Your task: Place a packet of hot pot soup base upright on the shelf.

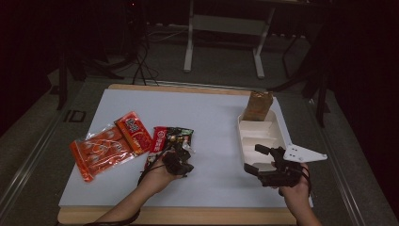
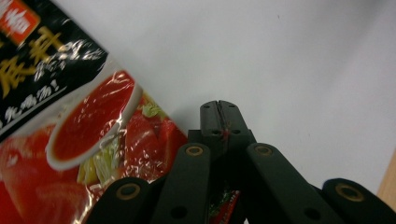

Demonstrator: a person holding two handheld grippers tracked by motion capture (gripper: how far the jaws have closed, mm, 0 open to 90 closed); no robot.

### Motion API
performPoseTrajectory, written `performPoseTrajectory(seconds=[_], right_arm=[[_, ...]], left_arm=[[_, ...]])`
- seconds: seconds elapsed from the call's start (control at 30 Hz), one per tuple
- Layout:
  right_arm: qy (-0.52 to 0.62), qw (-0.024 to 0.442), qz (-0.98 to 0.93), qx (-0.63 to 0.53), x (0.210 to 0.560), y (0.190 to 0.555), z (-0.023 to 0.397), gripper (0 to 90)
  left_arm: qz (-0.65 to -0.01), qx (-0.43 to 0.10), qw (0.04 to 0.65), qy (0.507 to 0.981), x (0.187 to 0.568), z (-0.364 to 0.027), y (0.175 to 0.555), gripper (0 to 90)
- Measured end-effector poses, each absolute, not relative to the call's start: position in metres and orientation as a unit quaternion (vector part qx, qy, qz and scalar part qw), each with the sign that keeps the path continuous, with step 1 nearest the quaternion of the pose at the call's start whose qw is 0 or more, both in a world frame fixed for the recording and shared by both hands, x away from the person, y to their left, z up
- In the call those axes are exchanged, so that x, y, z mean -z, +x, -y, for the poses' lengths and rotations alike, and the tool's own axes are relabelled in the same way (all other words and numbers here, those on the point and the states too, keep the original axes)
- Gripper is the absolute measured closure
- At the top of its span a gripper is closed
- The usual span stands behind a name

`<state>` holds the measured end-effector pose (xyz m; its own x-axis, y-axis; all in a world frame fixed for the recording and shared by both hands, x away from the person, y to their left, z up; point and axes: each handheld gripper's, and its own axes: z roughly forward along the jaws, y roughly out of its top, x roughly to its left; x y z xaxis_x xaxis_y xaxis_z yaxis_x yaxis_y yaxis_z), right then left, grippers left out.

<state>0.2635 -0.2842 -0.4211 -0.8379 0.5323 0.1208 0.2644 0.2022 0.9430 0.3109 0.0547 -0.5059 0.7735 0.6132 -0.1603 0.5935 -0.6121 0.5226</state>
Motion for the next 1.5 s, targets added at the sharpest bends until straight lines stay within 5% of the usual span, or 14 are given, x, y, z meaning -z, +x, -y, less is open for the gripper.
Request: performPoseTrajectory(seconds=[0.37,0.77,1.5], right_arm=[[0.256,0.114,-0.77,-0.573,0.422,0.264,0.281,16.4],[0.259,0.112,-0.771,-0.571,0.423,0.265,0.28,16.4],[0.258,0.107,-0.772,-0.571,0.424,0.265,0.279,16.4]], left_arm=[[-0.386,-0.059,0.325,0.862,0.489,-0.089,0.313,90.0],[-0.517,-0.133,0.276,0.799,0.501,-0.185,0.345,90.0],[-0.477,-0.07,0.264,0.835,0.519,-0.14,0.339,90.0]])
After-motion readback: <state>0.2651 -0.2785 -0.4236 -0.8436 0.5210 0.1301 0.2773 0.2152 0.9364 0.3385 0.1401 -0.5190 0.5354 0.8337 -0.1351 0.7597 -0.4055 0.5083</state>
